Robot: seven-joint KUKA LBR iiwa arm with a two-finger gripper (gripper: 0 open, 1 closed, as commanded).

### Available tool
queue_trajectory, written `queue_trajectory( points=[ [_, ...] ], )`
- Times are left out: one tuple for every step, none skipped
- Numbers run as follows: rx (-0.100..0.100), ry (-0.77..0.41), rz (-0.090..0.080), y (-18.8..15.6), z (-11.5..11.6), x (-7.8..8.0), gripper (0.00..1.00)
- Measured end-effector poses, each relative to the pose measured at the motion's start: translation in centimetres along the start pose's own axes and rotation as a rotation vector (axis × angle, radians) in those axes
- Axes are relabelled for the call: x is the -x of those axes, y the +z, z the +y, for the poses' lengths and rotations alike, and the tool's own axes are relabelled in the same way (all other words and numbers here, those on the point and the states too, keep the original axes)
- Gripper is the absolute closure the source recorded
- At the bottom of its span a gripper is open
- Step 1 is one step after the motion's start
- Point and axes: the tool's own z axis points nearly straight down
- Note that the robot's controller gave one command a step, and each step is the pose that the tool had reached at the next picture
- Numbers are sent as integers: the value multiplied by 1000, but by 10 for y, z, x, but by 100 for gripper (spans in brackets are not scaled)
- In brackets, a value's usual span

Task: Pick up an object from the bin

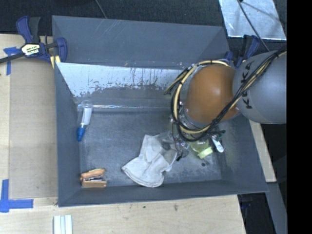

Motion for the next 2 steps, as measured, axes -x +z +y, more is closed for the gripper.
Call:
queue_trajectory(
  points=[
    [0,0,0,-6,0,0,100],
    [4,1,1,-16,1,-1,100]
  ],
)
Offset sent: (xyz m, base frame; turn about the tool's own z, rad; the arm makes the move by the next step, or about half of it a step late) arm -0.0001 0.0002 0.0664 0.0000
